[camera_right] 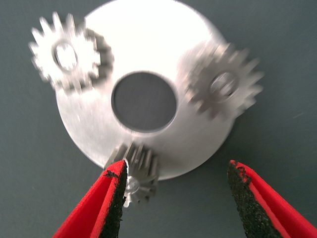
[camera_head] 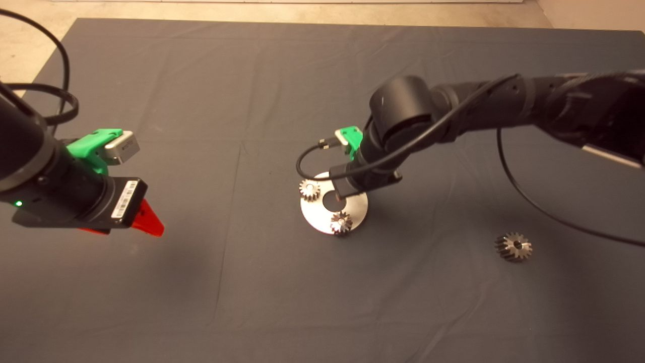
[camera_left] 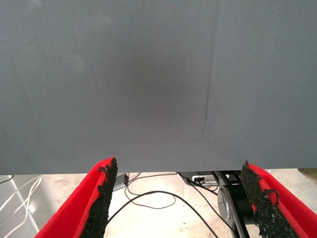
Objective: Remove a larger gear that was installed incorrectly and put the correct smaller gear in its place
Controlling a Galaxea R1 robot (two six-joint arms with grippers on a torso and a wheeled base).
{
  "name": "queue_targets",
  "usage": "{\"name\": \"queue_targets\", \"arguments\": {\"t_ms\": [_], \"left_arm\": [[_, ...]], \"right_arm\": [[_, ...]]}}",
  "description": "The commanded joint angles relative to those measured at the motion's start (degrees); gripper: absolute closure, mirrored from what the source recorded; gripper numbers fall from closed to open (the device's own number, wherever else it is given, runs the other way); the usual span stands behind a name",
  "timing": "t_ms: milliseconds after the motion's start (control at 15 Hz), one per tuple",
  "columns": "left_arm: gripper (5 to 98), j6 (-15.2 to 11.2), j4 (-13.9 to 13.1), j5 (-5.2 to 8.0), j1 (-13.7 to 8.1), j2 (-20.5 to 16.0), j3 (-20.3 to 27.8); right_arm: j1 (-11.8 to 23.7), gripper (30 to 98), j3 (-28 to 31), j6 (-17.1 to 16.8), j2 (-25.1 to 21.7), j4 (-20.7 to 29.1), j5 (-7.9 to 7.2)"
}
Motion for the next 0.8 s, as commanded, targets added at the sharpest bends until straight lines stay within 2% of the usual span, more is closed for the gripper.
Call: {"name": "queue_targets", "arguments": {"t_ms": [0, 133, 267, 333, 400, 533, 733], "left_arm": [[40.1, 0.21, 0.32, 7.31, -0.97, -0.39, 0.07], [40.1, 0.33, 0.32, 7.66, -1.06, -2.12, 0.25], [40.1, 1.58, 0.23, 7.66, -1.06, -4.28, 0.65], [40.1, 1.88, 0.18, 7.66, -1.06, -4.9, 0.89], [40.1, 1.97, 0.14, 7.66, -1.15, -5.22, 2.1], [40.1, 1.88, -0.03, 7.66, -1.15, -5.45, 4.63], [40.1, 0.79, -0.56, 7.66, -1.15, -5.23, 7.57]], "right_arm": [[8.56, 74.1, 1.81, 0.91, -2.14, 4.56, -1.12], [13.16, 69.4, 2.36, 0.91, -3.07, 7.2, -1.12], [19.1, 69.4, 4.66, 0.91, -6.48, 10.78, -1.12], [20.46, 69.4, 6.46, 1.0, -8.23, 11.59, -1.04], [20.7, 69.4, 10.36, 2.16, -10.77, 11.85, -1.05], [21.48, 69.4, 21.19, 7.57, -18.38, 12.99, -1.07], [21.49, 69.4, 32.09, 11.66, -27.3, 16.19, -1.04]]}}
